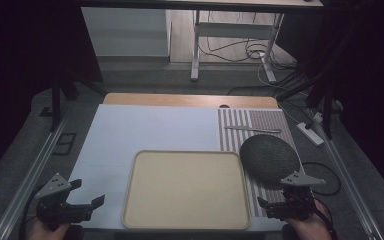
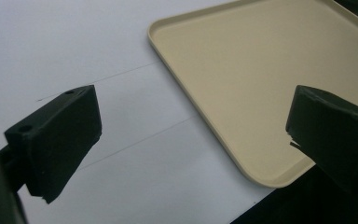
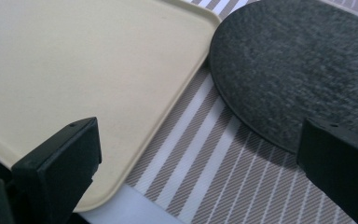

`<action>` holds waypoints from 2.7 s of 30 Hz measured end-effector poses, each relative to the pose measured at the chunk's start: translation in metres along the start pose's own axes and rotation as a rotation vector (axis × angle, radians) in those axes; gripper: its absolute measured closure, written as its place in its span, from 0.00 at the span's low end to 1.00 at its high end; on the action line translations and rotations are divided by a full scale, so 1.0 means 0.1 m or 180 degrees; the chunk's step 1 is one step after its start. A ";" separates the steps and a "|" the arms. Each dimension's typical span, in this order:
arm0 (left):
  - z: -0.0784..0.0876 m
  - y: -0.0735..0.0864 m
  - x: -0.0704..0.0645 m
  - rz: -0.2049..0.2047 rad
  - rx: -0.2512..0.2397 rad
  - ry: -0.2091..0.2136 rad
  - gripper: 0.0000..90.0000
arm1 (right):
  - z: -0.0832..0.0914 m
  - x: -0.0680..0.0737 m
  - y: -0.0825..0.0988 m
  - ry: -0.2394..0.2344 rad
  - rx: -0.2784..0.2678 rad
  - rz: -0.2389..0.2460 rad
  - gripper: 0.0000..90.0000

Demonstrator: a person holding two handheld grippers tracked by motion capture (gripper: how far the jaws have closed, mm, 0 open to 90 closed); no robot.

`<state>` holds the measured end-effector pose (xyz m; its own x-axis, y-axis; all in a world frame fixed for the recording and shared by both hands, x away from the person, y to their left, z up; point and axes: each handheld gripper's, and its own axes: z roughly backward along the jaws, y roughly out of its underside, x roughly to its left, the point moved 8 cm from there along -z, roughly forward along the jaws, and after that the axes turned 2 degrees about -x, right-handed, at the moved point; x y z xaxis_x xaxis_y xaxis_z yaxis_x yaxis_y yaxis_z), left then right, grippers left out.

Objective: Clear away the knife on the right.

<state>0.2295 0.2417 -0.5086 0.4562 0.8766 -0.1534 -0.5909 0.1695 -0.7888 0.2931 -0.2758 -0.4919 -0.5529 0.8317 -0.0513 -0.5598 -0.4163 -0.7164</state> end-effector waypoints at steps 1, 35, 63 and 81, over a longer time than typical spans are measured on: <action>0.00 0.00 0.00 0.0003 0.0001 0.0000 0.03 | 0.00 0.00 0.00 0.0017 -0.0003 0.0014 0.01; -0.01 0.00 0.01 0.0028 0.0024 -0.0008 0.03 | -0.27 -0.09 -0.17 -0.0043 -0.0038 -0.0013 0.00; -0.02 0.00 0.01 0.0033 0.0031 -0.0007 0.03 | -0.54 -0.28 -0.38 -0.0031 0.0013 0.0060 0.00; -0.02 0.00 0.01 0.0036 0.0038 0.0000 0.03 | -0.74 -0.52 -0.49 0.0014 0.0021 -0.0032 0.00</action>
<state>0.2314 0.2417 -0.5098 0.4494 0.8785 -0.1623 -0.6039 0.1649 -0.7798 0.3954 -0.2713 -0.5056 -0.5444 0.8375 -0.0471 -0.5696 -0.4103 -0.7122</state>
